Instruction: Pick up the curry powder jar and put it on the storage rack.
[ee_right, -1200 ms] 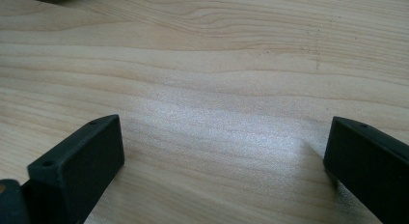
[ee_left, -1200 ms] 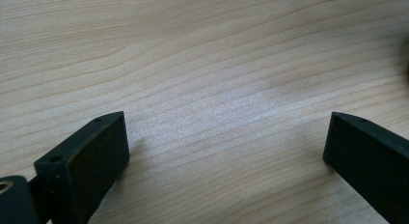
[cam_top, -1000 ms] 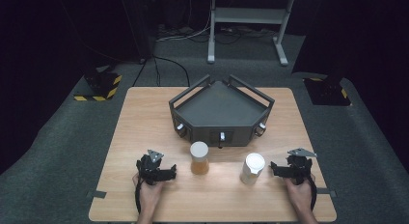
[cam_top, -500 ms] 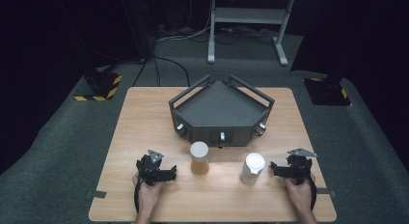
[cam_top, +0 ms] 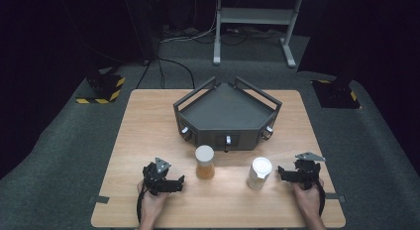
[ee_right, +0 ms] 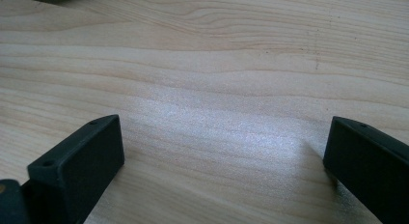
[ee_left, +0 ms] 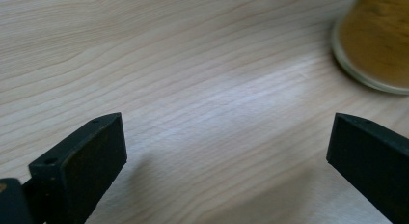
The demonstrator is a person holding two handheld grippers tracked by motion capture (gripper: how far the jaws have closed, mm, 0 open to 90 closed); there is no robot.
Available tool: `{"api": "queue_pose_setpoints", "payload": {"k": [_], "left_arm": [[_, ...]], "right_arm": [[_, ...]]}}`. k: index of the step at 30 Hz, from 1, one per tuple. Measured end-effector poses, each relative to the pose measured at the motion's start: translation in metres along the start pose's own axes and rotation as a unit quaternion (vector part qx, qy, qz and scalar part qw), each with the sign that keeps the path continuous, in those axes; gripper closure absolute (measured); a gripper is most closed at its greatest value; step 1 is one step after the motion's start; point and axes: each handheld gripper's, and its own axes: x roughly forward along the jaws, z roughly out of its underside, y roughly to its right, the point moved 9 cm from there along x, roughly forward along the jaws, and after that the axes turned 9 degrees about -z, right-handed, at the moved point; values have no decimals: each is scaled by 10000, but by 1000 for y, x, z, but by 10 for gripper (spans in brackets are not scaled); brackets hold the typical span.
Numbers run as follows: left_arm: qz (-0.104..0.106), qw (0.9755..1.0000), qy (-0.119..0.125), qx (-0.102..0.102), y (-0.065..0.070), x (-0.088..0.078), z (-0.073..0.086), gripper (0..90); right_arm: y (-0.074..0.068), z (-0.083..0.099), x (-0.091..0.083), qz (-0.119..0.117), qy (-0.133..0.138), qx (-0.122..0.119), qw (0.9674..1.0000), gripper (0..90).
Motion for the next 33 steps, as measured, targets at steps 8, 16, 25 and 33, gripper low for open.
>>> {"api": "queue_pose_setpoints", "payload": {"k": [8, 16, 25, 33], "left_arm": [[425, 9986, 154, 274, 15, -5, -6, 5], [647, 9967, 261, 414, 29, -2, -12, 5], [832, 9948, 366, 466, 42, 5, -21, 8], [814, 9939, 507, 541, 49, 8, -30, 21]], "right_arm": [[0, 0, 0, 0, 1, 1, 10000, 0], [0, 0, 0, 0, 0, 1, 10000, 0], [0, 0, 0, 0, 1, 0, 10000, 0], [0, 0, 0, 0, 1, 2, 10000, 0]]}}
